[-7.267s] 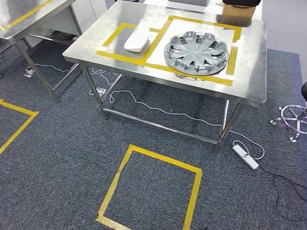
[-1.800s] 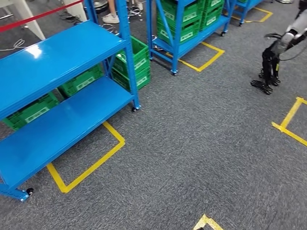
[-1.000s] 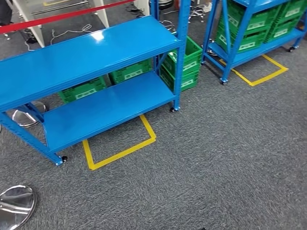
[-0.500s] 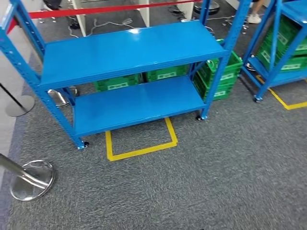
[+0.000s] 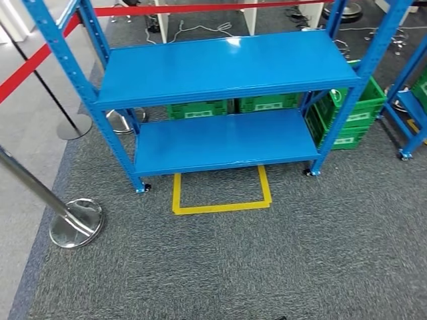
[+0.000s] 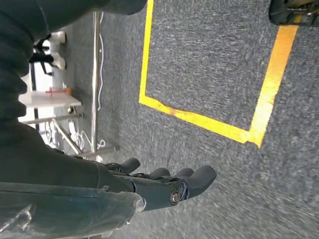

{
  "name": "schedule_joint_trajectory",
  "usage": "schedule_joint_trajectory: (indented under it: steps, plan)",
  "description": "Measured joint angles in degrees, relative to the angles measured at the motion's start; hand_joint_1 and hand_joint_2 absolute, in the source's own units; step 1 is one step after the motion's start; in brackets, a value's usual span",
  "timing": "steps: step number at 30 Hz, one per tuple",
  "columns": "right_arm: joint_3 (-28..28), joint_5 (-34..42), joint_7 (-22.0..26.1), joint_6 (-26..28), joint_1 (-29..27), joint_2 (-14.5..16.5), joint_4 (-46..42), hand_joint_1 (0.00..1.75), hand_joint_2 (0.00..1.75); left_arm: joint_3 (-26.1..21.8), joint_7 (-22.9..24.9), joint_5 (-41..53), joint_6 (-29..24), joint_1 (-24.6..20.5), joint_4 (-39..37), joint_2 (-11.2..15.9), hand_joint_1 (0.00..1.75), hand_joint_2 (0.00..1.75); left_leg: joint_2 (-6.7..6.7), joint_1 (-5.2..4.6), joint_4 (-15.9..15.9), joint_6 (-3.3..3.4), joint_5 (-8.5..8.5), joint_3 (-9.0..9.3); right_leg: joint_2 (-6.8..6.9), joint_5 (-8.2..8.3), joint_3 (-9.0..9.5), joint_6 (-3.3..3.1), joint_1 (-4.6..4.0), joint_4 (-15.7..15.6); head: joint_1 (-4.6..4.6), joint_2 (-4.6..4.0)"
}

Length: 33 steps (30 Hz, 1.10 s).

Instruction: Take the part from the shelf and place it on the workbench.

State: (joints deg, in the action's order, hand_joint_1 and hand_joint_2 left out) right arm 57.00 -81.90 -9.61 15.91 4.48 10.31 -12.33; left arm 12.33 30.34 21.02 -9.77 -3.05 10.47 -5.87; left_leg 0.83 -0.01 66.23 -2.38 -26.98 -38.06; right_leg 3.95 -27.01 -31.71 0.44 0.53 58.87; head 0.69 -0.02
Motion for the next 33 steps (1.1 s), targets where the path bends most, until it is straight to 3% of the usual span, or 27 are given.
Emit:
schedule_joint_trajectory:
  steps: [2, 3, 5, 6, 7, 9, 11, 12, 13, 15, 17, 18, 21, 22, 25, 26, 31, 33]
  plan:
    - [0.0, 0.01, 0.01, 0.01, 0.04, 0.01, 0.0, 0.0, 1.75, 0.0, 0.0, 0.01, 0.0, -0.21, 0.0, 0.02, 0.0, 0.0, 2.5, -0.32, -6.86, 0.56, 2.07, 3.83, 1.17, -0.36, 0.14, 0.52, -0.37, 0.12, 0.08, 0.01]
    - [0.01, 0.02, 0.01, 0.02, 0.06, 0.0, -0.01, 0.0, 1.75, 0.0, 0.0, 0.01, 0.01, -0.32, 0.0, 0.02, 0.0, 0.0, 3.21, -0.46, -8.56, 0.89, 2.26, 4.7, 1.75, -0.51, 0.3, 0.83, -0.56, 0.09, 0.08, 0.01]
    - [0.02, 0.07, 0.0, 0.04, 0.21, -0.01, -0.02, 0.0, 1.75, -0.01, 0.0, 0.01, 0.05, -0.32, 0.0, 0.09, 0.0, 0.0, 2.23, -0.51, -9.24, 1.56, 2.2, 4.85, 2.95, -0.7, 0.79, 1.44, -0.7, -0.23, 0.04, 0.01]
    - [0.02, 0.1, -0.01, 0.05, 0.34, -0.01, -0.02, 0.0, 1.31, -0.02, 0.0, 0.02, 0.1, -0.19, 0.0, 0.14, 0.0, 0.0, 1.6, -0.4, -9.43, 1.85, 2.28, 4.93, 2.68, -0.92, 1.06, 1.78, -0.65, -0.17, -0.04, 0.0]
    - [0.02, 0.12, -0.01, 0.06, 0.4, -0.01, -0.02, 0.0, 0.87, -0.02, 0.0, 0.03, 0.15, -0.11, 0.0, 0.2, 0.0, 0.0, 1.02, -0.25, -9.58, 2.15, 2.4, 5.04, 1.54, -1.53, 0.89, 2.1, -0.57, 0.53, -0.15, 0.0]
    - [0.02, 0.2, -0.01, 0.01, 0.33, -0.01, -0.02, 0.0, 0.0, -0.03, -0.01, 0.07, 0.26, -0.14, 0.0, 0.21, 0.0, 0.0, 0.06, 0.02, -9.77, 2.78, 2.6, 5.17, -1.98, -4.45, -1.51, 2.58, -0.39, 5.73, -0.62, 0.0]
    - [0.02, 0.32, 0.01, -0.18, 0.13, -0.01, -0.01, 0.0, 0.0, -0.03, -0.03, 0.19, 0.36, -0.2, 0.0, 0.18, 0.0, 0.0, -0.95, 0.02, -9.76, 3.14, 2.58, 5.16, -3.68, -7.68, -5.56, 2.71, -0.36, 13.52, -1.01, 0.0]
    - [0.02, 0.33, 0.01, -0.27, 0.04, -0.01, -0.01, 0.0, 0.0, -0.03, -0.05, 0.27, 0.39, -0.18, 0.0, 0.19, 0.0, 0.0, -1.47, 0.01, -9.75, 3.16, 2.55, 5.2, -3.84, -8.06, -6.97, 2.75, -0.36, 15.78, -1.09, 0.0]
    - [0.02, 0.27, 0.01, -0.33, -0.03, -0.01, -0.01, 0.0, 0.0, -0.04, -0.06, 0.34, 0.39, -0.16, 0.0, 0.21, 0.0, 0.0, -1.89, 0.02, -9.73, 3.13, 2.51, 5.29, -3.87, -7.21, -7.37, 2.76, -0.32, 15.82, -1.16, 0.0]
    - [0.01, 0.05, 0.01, -0.34, -0.07, -0.01, -0.01, 0.0, 0.0, -0.05, -0.07, 0.42, 0.39, -0.15, 0.0, 0.24, 0.0, 0.0, -2.57, 0.08, -9.66, 2.85, 2.33, 5.56, -3.95, -2.86, -5.01, 2.8, -0.06, 9.59, -1.19, 0.0]
    - [0.0, -0.15, 0.02, -0.33, 0.02, -0.01, 0.0, 0.0, 0.0, -0.05, -0.07, 0.42, 0.39, -0.13, 0.0, 0.25, 0.0, 0.0, -2.95, -0.09, -9.36, 2.27, 2.04, 5.62, -4.5, 0.19, -1.9, 2.68, 0.17, 2.47, -1.27, 0.0]
    - [0.0, -0.25, 0.03, -0.33, 0.09, -0.01, 0.0, 0.0, 0.44, -0.05, -0.07, 0.43, 0.39, -0.14, 0.0, 0.27, 0.0, 0.0, -3.03, -0.17, -9.27, 1.96, 1.97, 5.54, -4.78, 0.65, -1.15, 2.47, 0.2, 0.75, -1.3, 0.0]
    - [-0.03, -0.64, -0.18, -0.23, 0.13, -0.01, 0.0, 0.0, 1.75, -0.06, -0.07, 0.44, 0.39, -0.13, 0.0, 0.35, 0.0, 0.0, -3.05, -0.02, -9.38, 1.09, 2.03, 5.4, -4.9, 0.75, -1.06, 1.28, 0.01, 0.29, -1.3, 0.0]
    - [-0.07, -0.88, -0.42, -0.16, 0.12, -0.01, 0.0, 0.0, 1.75, -0.07, -0.07, 0.44, 0.39, -0.13, 0.0, 0.37, 0.0, 0.0, -2.91, 0.03, -9.51, 1.16, 2.1, 5.44, -4.88, 0.78, -1.03, 1.07, -0.03, 0.23, -1.23, 0.0]
    - [-0.4, -2.08, -1.81, -0.02, 0.14, -0.01, 0.0, 0.0, 1.75, -0.07, -0.07, 0.47, 0.39, -0.18, 0.0, 0.4, 0.0, 0.0, -2.6, -0.05, -9.89, 2.68, 2.33, 5.54, -4.85, 0.73, -0.97, 1.0, -0.15, 0.16, -0.75, 0.0]
    - [-0.55, -2.47, -2.25, 0.02, 0.14, -0.01, 0.0, 0.0, 1.75, -0.07, -0.07, 0.49, 0.39, -0.19, 0.0, 0.39, 0.0, 0.0, -2.63, -0.04, -9.96, 2.85, 2.42, 5.54, -4.83, 0.73, -0.99, 0.92, -0.23, 0.16, -0.69, 0.0]
    - [-1.0, -2.45, -1.86, 0.23, 0.09, -0.01, 0.0, 0.0, 1.75, -0.11, -0.1, 0.6, 0.39, -0.18, 0.0, 0.33, 0.0, 0.0, -2.62, 0.25, -10.21, 1.13, 2.7, 5.55, -4.83, 0.74, -1.15, 0.62, -0.53, 0.24, -0.73, 0.0]
    - [-1.07, -2.4, -1.36, 0.2, 0.09, -0.01, 0.0, 0.0, 1.75, -0.12, -0.13, 0.65, 0.39, -0.17, 0.0, 0.33, 0.0, 0.0, -2.62, 0.32, -10.22, 0.75, 2.67, 5.55, -4.82, 0.74, -1.16, 0.61, -0.57, 0.24, -0.74, 0.0]
